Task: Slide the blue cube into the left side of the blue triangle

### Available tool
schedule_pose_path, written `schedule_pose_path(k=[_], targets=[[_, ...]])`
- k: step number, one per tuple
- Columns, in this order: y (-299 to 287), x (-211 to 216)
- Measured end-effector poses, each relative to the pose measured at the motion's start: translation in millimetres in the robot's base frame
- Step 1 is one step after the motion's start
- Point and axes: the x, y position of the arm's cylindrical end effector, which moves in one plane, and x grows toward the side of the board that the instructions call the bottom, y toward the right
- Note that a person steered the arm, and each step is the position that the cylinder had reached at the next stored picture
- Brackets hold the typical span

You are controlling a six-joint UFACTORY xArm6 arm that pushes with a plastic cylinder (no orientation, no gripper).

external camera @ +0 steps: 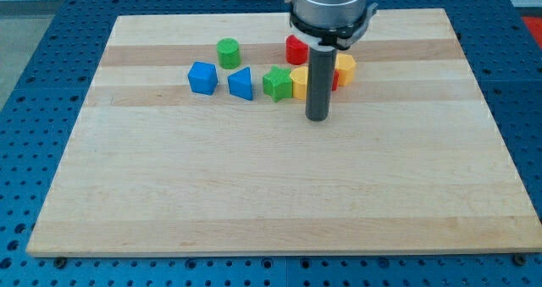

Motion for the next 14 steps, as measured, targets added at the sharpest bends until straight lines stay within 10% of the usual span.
schedule_pose_path(k=[4,9,14], targets=[[-23,-13],[-256,-60],[-221,-76]])
